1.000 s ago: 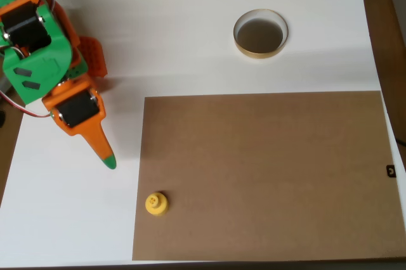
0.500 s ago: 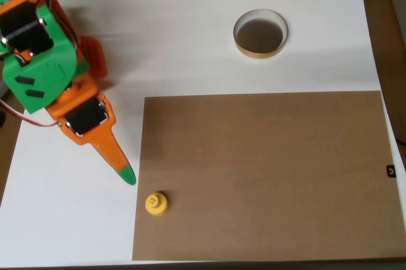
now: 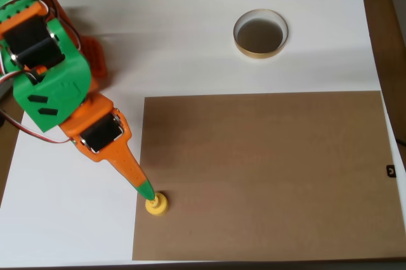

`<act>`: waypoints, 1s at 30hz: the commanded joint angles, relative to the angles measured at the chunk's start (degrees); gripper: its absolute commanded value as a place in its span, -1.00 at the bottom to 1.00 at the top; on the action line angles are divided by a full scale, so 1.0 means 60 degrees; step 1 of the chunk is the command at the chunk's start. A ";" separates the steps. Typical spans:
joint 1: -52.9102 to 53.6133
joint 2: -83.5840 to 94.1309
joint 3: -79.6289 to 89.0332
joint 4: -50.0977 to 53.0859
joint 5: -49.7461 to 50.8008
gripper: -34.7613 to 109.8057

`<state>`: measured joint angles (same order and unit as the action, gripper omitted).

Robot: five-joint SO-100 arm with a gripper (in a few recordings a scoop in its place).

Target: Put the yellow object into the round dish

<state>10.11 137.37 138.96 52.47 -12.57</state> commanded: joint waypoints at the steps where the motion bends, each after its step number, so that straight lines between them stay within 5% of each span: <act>1: 0.0000 -0.0176 -0.0967 0.0220 -0.0103 -0.08; 30: -0.0044 -0.6577 -0.5127 0.1978 -0.0044 -0.04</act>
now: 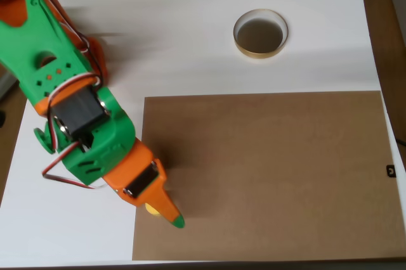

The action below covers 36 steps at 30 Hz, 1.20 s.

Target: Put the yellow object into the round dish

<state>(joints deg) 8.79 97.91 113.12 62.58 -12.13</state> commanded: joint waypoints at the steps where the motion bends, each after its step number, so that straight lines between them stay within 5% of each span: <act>1: 0.0176 -0.0146 -0.0937 0.0396 -0.0088 -0.04; 36: 0.0234 -0.1919 -0.1846 0.0659 0.0220 -0.31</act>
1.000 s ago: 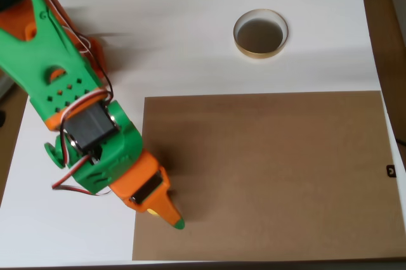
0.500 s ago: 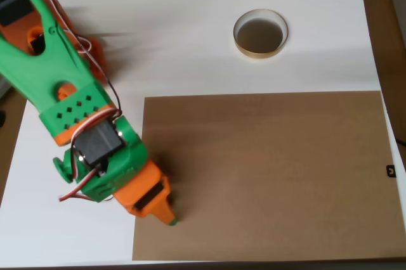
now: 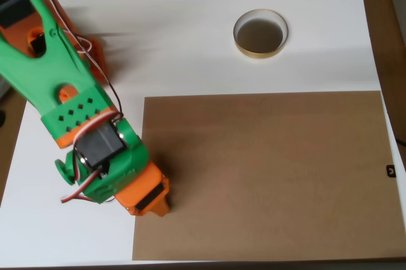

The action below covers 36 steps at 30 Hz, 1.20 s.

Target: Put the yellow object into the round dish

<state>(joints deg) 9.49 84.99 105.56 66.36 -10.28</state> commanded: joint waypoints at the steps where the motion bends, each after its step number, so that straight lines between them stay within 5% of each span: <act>1: 0.0103 0.0176 -0.0601 -0.0015 -0.0088 -0.31; 21: -0.0117 0.1450 -0.0732 0.0601 -0.0132 -0.52; 36: -0.2666 0.4175 -0.0352 0.1787 -0.0586 -0.53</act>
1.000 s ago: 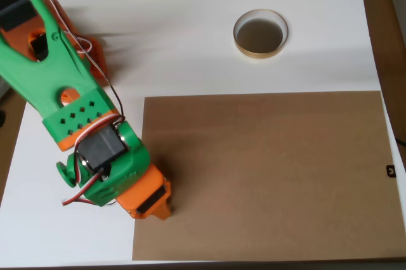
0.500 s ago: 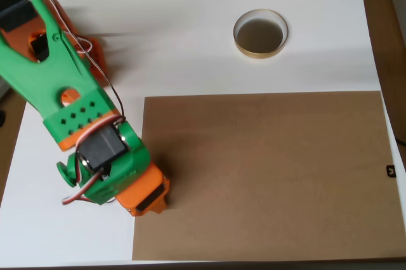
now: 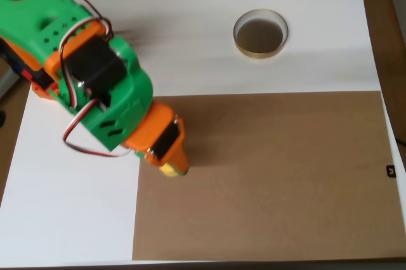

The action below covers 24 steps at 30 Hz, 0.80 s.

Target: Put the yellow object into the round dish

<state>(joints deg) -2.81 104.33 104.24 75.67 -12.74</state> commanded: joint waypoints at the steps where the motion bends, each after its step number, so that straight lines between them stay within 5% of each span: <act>1: -0.0879 0.1011 -0.0103 0.0278 -0.0190 -0.53; 24: -0.6152 0.0000 -0.0527 0.0967 -0.0249 -0.53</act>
<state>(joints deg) -36.47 103.80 104.24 80.42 -14.24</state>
